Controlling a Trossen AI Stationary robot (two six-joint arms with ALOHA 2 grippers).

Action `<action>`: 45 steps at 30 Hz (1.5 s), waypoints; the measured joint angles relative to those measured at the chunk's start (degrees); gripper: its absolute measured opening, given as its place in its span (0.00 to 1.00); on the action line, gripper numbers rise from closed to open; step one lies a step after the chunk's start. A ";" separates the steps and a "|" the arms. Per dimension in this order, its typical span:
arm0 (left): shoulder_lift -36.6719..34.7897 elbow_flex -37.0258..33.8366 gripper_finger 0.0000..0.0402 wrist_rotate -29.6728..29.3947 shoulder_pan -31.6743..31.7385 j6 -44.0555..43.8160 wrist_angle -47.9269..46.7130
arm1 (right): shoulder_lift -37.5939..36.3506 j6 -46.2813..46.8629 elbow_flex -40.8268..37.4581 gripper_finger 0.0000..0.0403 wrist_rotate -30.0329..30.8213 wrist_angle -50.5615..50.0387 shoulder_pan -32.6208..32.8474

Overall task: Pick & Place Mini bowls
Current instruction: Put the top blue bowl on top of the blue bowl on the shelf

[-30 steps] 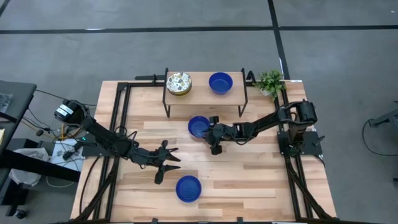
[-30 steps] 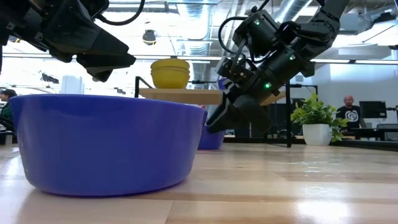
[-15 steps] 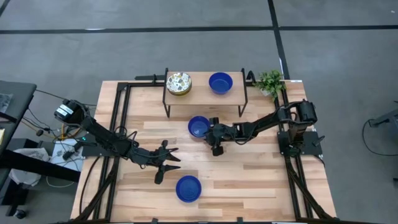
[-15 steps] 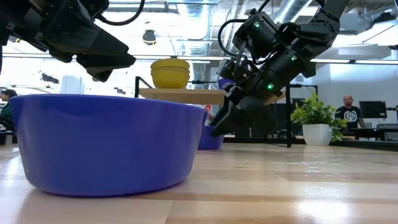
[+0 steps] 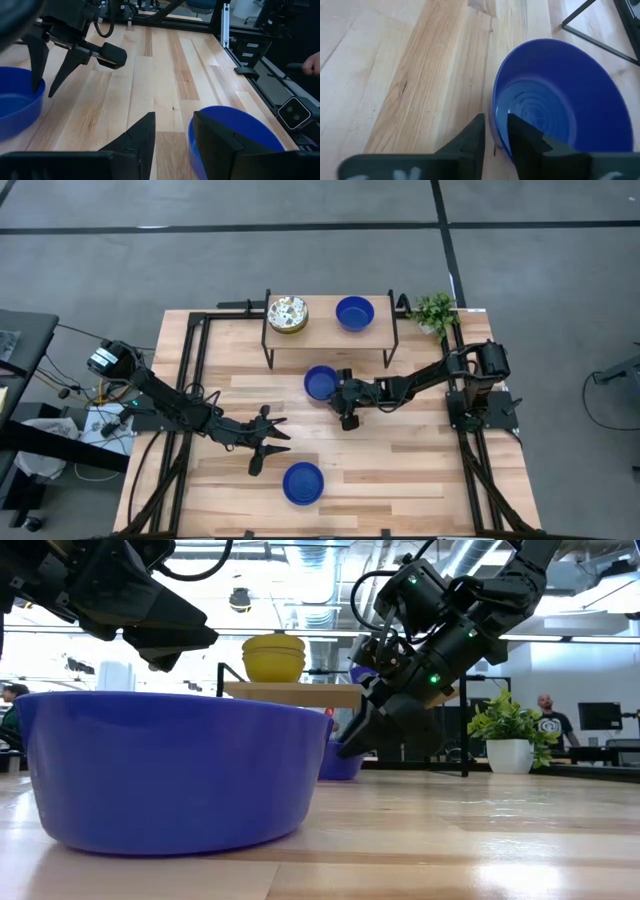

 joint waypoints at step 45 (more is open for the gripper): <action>0.00 0.00 0.33 0.00 0.00 -0.01 -0.01 | -18.30 4.04 -0.04 0.00 -1.26 -12.06 13.58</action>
